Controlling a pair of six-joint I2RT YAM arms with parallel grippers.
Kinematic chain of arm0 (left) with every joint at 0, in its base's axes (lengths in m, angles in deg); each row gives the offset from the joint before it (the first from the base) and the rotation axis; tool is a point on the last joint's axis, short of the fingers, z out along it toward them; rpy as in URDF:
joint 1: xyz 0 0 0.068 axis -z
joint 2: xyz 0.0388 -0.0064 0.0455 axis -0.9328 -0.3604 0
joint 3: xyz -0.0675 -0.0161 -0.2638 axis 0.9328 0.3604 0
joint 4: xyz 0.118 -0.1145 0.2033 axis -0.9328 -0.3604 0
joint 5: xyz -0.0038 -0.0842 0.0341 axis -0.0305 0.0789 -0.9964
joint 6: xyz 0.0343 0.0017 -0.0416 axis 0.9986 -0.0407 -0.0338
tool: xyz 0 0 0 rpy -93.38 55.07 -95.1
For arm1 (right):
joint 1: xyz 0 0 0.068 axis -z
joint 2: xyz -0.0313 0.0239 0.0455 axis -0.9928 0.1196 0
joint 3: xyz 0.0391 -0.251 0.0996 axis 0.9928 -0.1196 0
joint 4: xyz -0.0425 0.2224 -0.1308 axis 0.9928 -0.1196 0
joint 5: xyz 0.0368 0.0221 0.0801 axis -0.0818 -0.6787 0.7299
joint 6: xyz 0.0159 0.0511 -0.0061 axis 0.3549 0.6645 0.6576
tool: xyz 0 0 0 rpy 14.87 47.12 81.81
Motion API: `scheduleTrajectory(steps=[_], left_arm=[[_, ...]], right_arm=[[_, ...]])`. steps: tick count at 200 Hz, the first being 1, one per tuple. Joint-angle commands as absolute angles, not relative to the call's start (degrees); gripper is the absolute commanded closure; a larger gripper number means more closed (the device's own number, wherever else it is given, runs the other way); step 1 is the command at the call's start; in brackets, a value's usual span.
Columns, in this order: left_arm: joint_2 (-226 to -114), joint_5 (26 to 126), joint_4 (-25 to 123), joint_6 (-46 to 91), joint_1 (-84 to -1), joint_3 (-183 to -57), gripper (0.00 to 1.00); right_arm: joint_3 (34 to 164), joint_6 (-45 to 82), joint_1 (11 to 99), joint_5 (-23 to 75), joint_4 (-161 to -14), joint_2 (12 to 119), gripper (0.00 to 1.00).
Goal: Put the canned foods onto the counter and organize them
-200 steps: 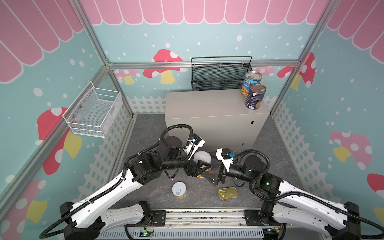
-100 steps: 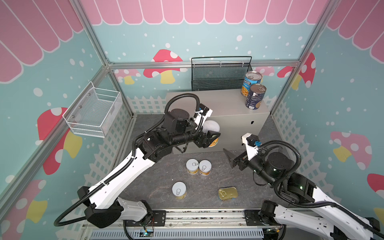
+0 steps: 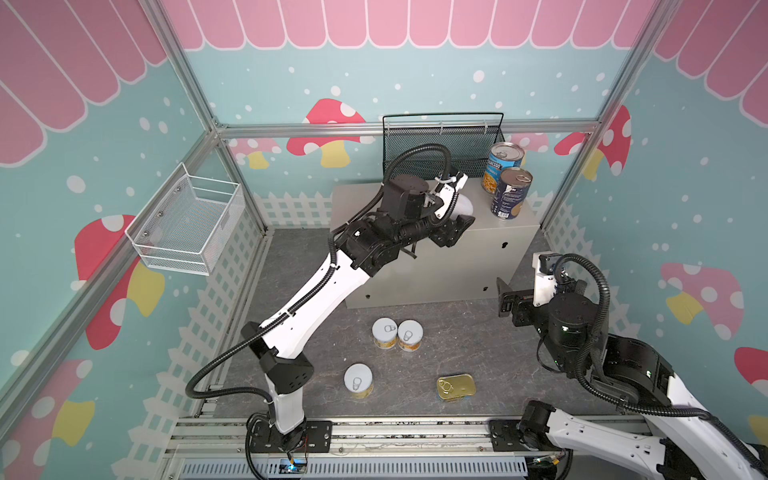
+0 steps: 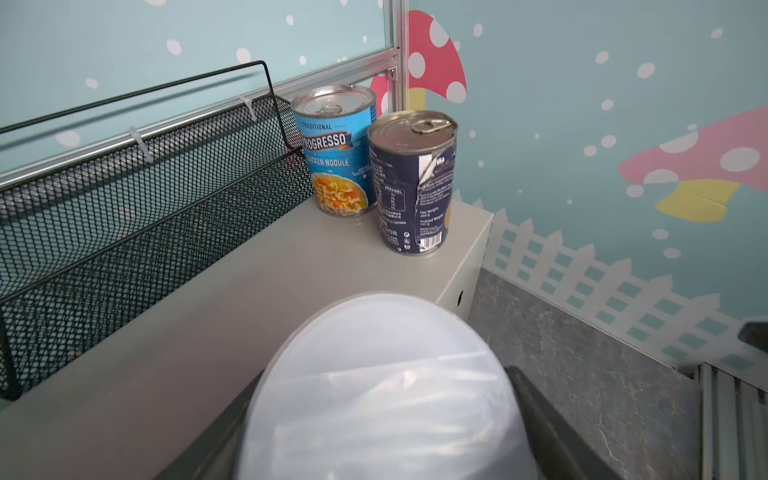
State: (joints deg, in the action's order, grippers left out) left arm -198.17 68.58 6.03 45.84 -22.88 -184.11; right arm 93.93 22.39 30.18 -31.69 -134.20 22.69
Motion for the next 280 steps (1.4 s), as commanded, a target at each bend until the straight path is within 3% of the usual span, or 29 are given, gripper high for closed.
scheduleTrajectory(steps=[1, 30, 66, 137, 182, 236, 280], left_arm=[[-202.55, 70.48, 6.64, 48.65, -24.25, -195.78, 0.62], [-210.34, 72.88, 5.39, 48.33, -25.98, -207.11, 0.62], [-212.83, 77.13, 11.92, 44.12, -29.67, -206.20, 0.62], [-217.07, 81.62, 17.06, 40.05, -32.63, -206.21, 0.61], [-218.19, 83.43, 18.71, 38.73, -32.66, -206.17, 0.45], [-219.11, 84.17, 20.22, 37.93, -32.61, -205.73, 0.27], [-219.55, 84.55, 21.04, 37.36, -32.65, -205.77, 0.20]], right_arm=[[94.21, 23.31, 33.48, -27.52, -138.58, 24.30, 0.00], [94.74, 18.01, 45.07, -16.78, -136.01, 23.58, 0.00], [97.02, 13.74, 54.03, -3.83, -133.05, 27.54, 0.01], [96.32, 7.69, 56.85, 9.49, -125.66, 27.58, 0.01], [96.40, 6.72, 56.89, 20.64, -123.76, 27.29, 0.01], [95.46, 7.26, 56.86, 20.48, -124.84, 26.41, 0.01], [94.88, 8.04, 56.85, 18.97, -126.62, 24.27, 0.01]])
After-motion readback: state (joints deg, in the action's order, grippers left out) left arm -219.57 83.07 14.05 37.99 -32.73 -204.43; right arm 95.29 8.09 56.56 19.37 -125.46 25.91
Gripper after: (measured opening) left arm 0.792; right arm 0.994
